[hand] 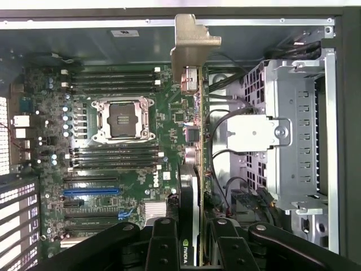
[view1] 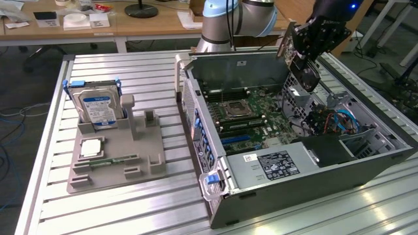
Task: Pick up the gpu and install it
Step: 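Pick up the gpu and move the gpu toward the slot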
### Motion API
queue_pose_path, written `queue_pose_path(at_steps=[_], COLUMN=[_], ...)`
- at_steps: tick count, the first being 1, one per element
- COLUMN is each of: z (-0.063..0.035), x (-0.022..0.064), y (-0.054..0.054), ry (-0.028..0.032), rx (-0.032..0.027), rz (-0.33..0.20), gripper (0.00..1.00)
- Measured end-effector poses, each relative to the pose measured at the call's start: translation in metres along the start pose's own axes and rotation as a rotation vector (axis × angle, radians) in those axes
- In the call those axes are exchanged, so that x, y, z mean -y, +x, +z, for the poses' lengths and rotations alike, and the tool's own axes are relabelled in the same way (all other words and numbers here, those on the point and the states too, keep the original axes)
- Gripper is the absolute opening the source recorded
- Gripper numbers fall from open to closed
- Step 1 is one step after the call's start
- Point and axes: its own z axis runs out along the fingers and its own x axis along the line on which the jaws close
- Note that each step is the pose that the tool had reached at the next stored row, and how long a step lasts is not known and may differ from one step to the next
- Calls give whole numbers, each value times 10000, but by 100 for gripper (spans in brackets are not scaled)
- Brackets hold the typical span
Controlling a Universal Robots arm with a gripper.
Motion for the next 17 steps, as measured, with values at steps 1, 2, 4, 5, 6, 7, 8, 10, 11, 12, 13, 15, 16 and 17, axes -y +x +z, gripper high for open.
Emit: queue_pose_path(at_steps=[1, 2, 4, 5, 6, 7, 8, 10, 11, 12, 13, 15, 16, 17], z=[17, 33, 57, 57, 57, 58, 61, 69, 73, 77, 82, 89, 92, 96], x=[1, 2, 4, 4, 4, 5, 6, 7, 8, 9, 8, 7, 7, 7], y=[1, 1, 1, 1, 1, 1, -4, -29, -44, -62, -83, -120, -129, -140], ry=[1, 1, 2, 3, 3, 3, 0, -2, -1, -2, -3, -3, -2, -2], rx=[0, 1, 1, 1, 1, 0, 1, 1, 1, 1, 1, 1, 1, 2], rz=[1, 0, 0, 0, 0, 0, 2, 3, 3, 5, 5, 5, 9, 18], gripper=[26, 26, 26, 26, 26, 26, 26, 26, 26, 26, 26, 26, 26, 26])
